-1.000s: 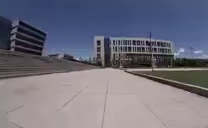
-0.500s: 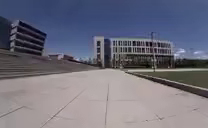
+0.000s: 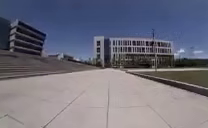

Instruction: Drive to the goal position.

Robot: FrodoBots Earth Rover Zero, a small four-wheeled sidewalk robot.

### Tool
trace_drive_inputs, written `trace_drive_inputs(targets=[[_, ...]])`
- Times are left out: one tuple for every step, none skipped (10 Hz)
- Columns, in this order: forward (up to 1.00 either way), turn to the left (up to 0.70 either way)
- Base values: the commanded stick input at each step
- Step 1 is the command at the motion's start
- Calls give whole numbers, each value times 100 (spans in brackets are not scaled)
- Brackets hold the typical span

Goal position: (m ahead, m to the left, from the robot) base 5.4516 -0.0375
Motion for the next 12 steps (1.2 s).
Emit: trace_drive_inputs(targets=[[70,0],[70,0],[70,0],[70,0],[70,0],[70,0],[70,0],[70,0],[70,0],[70,0],[70,0],[70,0]])
